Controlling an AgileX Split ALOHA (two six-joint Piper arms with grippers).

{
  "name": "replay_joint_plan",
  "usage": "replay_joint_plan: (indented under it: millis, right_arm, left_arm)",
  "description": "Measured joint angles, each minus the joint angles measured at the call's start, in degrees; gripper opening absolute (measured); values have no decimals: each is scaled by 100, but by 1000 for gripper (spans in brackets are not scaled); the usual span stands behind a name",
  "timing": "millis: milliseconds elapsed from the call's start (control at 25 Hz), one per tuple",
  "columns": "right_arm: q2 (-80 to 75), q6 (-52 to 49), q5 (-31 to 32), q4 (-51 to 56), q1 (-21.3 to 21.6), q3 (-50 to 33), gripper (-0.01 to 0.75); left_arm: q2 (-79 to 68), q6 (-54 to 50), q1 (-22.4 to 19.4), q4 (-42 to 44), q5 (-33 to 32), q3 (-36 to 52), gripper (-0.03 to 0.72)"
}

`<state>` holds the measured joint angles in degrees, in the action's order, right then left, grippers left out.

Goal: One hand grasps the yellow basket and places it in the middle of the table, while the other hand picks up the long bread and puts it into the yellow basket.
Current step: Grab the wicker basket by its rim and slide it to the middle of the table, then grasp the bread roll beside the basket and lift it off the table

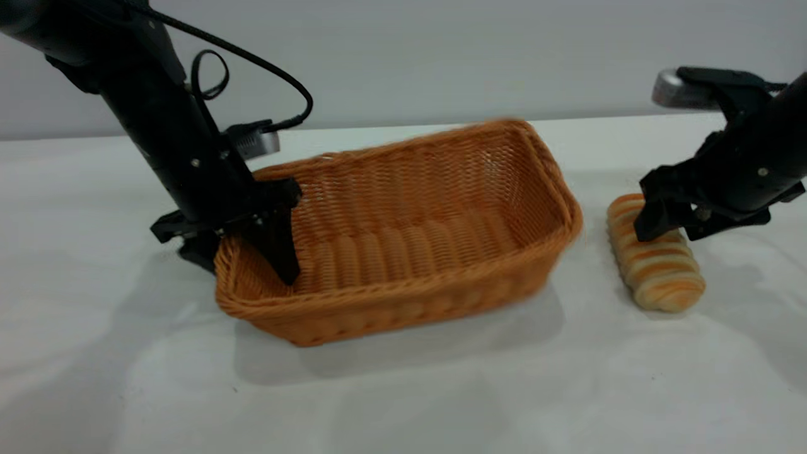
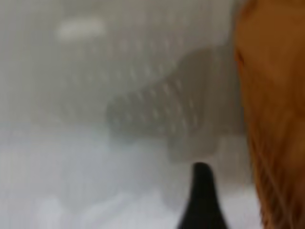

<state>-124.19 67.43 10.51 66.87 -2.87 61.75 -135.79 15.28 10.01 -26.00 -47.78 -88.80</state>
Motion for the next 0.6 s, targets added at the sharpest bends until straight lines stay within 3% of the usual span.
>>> replay_joint_plan:
  millis: [80,160,240,400,440,600]
  right_arm:
    - [-163,0,-61,0,0,84,577]
    - [-320,0,-72,17,0,156,512]
    - [-415,0,-72,37,6,187,400]
    - [-441,133,-72,41,11,191,92]
    - [-441,182,-72,6,11,191,62]
    - [-258,202,206,-250,168,185,56]
  left_arm:
    - [217,-14,-6,186,-181,0,663]
    - [572,-14,-6,292,-295,0,663]
    - [926,10,-6,324,-350,0,651]
    - [1562,26,-6,426,-425,5,628]
    - [1720,26,-6,453,-465,5,624]
    - [2465,50,-6,549,-648,33,615]
